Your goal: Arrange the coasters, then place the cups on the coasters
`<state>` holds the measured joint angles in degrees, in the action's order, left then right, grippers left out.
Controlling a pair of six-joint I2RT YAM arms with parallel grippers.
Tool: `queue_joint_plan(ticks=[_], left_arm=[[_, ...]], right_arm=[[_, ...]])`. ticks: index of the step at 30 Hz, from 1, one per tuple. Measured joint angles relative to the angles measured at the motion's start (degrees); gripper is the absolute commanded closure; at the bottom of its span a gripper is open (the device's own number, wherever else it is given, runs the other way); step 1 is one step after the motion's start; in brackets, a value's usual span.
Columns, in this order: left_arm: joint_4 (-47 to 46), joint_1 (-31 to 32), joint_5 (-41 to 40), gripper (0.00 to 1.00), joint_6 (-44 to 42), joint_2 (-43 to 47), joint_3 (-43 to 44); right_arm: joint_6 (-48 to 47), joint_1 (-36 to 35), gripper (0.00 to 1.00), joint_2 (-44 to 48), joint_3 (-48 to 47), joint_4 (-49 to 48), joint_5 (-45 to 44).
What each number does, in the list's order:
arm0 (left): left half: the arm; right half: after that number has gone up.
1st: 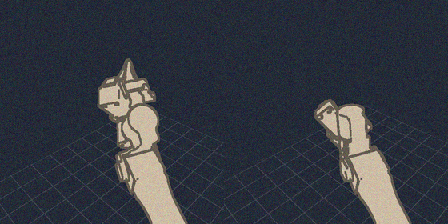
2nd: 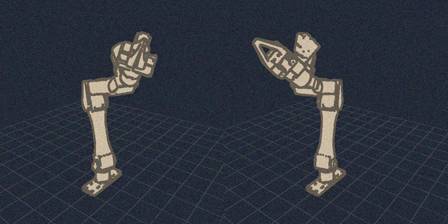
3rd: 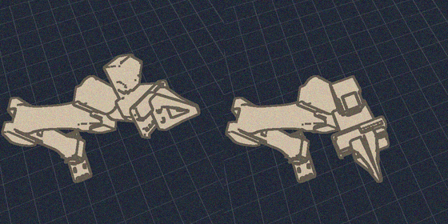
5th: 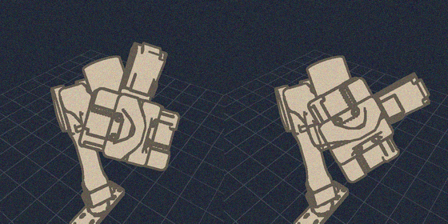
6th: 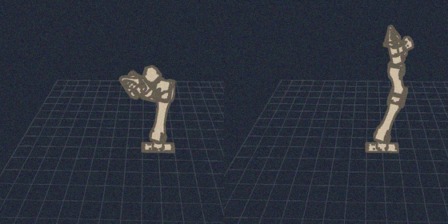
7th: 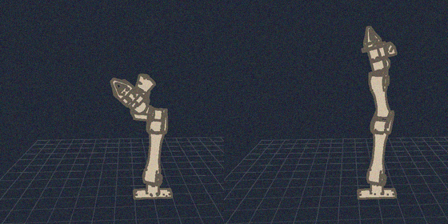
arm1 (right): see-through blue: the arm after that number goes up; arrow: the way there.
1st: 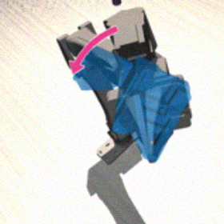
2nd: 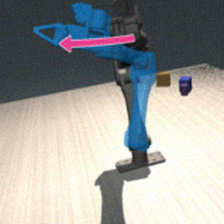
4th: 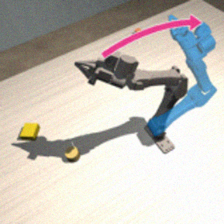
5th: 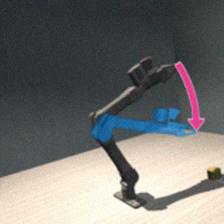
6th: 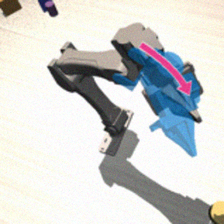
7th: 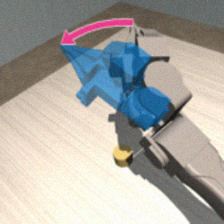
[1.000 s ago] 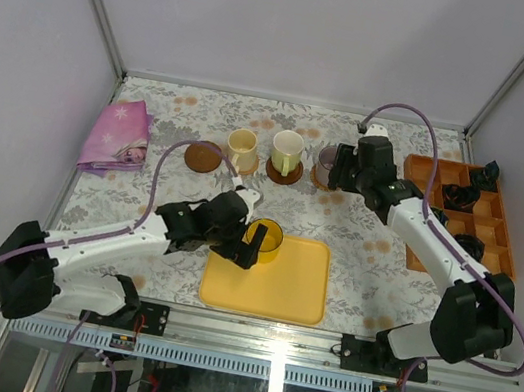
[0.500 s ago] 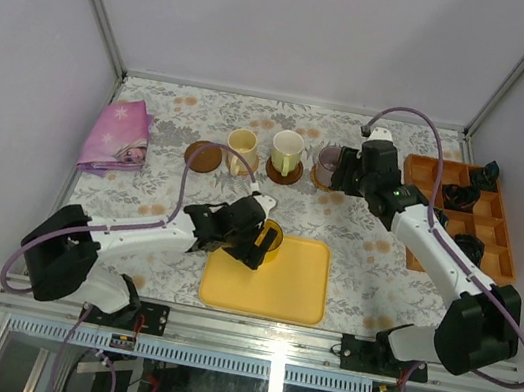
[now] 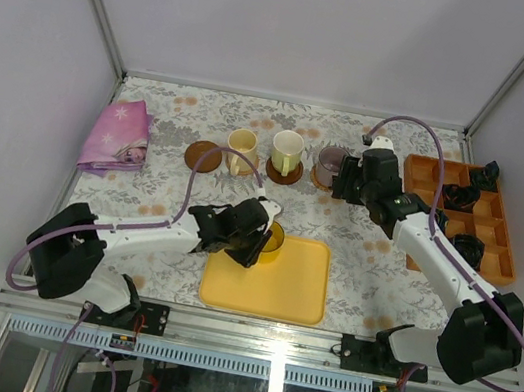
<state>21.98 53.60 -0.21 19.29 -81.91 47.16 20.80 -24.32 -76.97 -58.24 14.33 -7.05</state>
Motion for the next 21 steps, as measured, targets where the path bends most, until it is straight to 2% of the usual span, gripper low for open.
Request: queue_joint_plan(ticks=[3,4,5,15,21], left_arm=[[0.1,0.0,0.1,0.79,-0.2,0.1,0.0],[0.2,0.0,0.0,0.92,-0.3,0.3,0.0],[0.3,0.1,0.0,0.99,-0.4,0.5,0.0],[1.8,0.4,-2.1,1.00,-0.5,3.9,-0.1],[4.5,0.4,-6.4,1.00,-0.8,7.5,1.3]], right_arm=[[0.1,0.0,0.39,0.0,0.0,0.0,0.0],[0.1,0.0,0.39,0.0,0.0,0.0,0.0],[0.1,0.0,0.39,0.0,0.0,0.0,0.0],[0.1,0.0,0.39,0.0,0.0,0.0,0.0],[0.0,0.0,0.41,0.0,0.0,-0.1,-0.1]])
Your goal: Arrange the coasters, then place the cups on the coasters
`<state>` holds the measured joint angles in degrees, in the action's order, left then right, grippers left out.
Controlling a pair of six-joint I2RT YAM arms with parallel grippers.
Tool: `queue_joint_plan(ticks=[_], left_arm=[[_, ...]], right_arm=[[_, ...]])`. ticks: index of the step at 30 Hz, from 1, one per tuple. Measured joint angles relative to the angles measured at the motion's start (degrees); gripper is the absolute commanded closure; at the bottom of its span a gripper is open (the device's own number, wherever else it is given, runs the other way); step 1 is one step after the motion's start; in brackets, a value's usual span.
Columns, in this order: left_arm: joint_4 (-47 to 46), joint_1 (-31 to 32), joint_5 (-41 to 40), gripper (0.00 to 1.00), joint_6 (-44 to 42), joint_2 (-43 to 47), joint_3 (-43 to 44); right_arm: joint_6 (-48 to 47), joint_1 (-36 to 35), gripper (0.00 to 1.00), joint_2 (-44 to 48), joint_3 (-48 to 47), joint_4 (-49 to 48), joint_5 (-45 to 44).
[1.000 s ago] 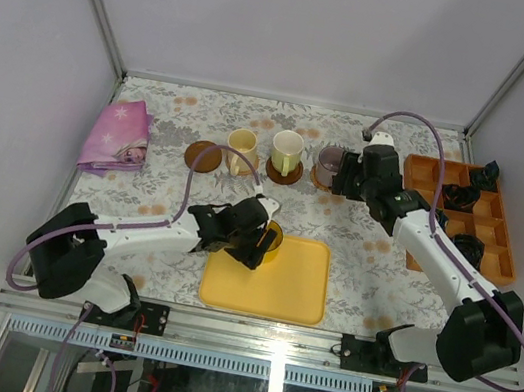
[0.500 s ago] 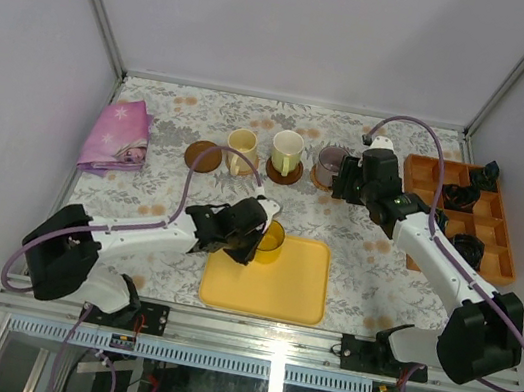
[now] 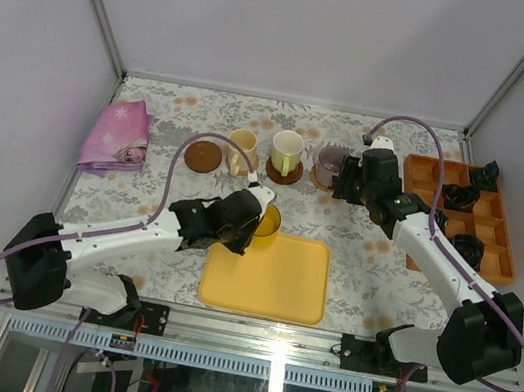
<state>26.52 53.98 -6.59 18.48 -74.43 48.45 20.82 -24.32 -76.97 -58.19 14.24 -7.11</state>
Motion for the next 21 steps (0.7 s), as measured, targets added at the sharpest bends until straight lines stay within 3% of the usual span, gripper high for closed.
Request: queue_joint_plan(ticks=[10,21], left_arm=[[4.2,-4.4,-10.3,1.00,-1.4,0.7,15.0],[2.0,-29.3,-12.8,1.00,1.2,-4.5,18.1]], right_arm=[[-0.3,0.0,0.42,0.0,0.0,-1.3,-1.9],[-2.1,0.1,0.43,-0.9,-2.8,-1.8,-5.7]])
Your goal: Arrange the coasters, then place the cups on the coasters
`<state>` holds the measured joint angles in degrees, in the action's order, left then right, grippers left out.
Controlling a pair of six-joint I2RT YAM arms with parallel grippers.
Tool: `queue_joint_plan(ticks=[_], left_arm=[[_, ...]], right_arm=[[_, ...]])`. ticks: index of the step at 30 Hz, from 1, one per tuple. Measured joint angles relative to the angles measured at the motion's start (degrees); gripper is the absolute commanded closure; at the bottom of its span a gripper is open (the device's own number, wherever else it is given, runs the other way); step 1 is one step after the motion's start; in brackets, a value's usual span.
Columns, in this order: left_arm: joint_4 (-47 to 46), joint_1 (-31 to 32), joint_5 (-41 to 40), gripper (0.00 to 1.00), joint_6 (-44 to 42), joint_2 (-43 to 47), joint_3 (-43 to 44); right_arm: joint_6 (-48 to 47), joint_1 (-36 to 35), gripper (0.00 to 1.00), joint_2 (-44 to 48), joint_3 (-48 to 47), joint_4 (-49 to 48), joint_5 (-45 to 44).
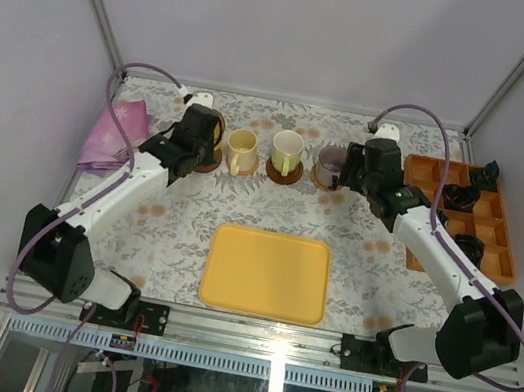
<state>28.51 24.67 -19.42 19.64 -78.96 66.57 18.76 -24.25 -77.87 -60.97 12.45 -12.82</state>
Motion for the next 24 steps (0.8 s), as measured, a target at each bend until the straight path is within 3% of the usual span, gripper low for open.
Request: queue_joint_plan(ticks=[14,24], left_arm=[[-9.2,-15.1,6.9,1.00,0.6,-16.5,2.9],[-9.3,-15.7,12.8,1.00,1.6,-22.0,5.7]], right_arm=[[-3.0,1.5,0.44,-6.0,-8.6,-2.5,-2.8],[-3.8,1.8,0.44,-9.0,-11.2,-2.4,-2.8]])
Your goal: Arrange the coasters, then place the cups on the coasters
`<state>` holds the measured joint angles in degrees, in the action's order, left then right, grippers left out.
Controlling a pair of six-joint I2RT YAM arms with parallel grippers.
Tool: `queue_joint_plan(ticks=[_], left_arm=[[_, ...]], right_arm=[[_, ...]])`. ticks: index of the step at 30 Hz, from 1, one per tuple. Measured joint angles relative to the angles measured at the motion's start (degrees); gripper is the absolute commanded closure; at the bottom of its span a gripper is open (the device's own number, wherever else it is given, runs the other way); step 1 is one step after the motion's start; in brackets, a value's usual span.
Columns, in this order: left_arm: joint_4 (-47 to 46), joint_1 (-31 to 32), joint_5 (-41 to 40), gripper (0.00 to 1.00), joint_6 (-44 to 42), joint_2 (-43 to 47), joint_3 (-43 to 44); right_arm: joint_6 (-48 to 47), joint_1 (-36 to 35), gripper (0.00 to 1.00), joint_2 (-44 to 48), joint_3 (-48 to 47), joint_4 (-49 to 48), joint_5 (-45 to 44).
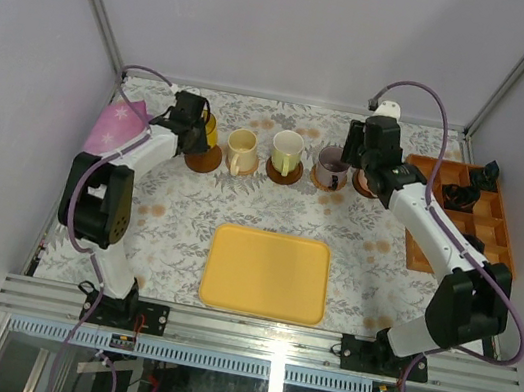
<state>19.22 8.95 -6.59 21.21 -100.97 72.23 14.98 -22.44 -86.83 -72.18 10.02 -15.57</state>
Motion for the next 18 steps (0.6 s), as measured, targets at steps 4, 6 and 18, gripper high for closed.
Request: queue_joint_plan(ticks=[4,6,18], left_arm=[[0.2,0.0,1.4,1.00,-0.6,-0.8,1.4],[0.7,0.0,1.9,1.00,-1.3,-1.2,2.0],[5.1,-0.1,6.7,1.00,-7.3,-4.3,3.7]], right_arm=[[0.2,0.0,0.44,-0.6,0.0,0.2,0.1],[0.5,0.0,0.44,-0.6,0.0,0.5,0.2],[2.6,0.1,0.44,-1.0,0.0,1.4,1.6]])
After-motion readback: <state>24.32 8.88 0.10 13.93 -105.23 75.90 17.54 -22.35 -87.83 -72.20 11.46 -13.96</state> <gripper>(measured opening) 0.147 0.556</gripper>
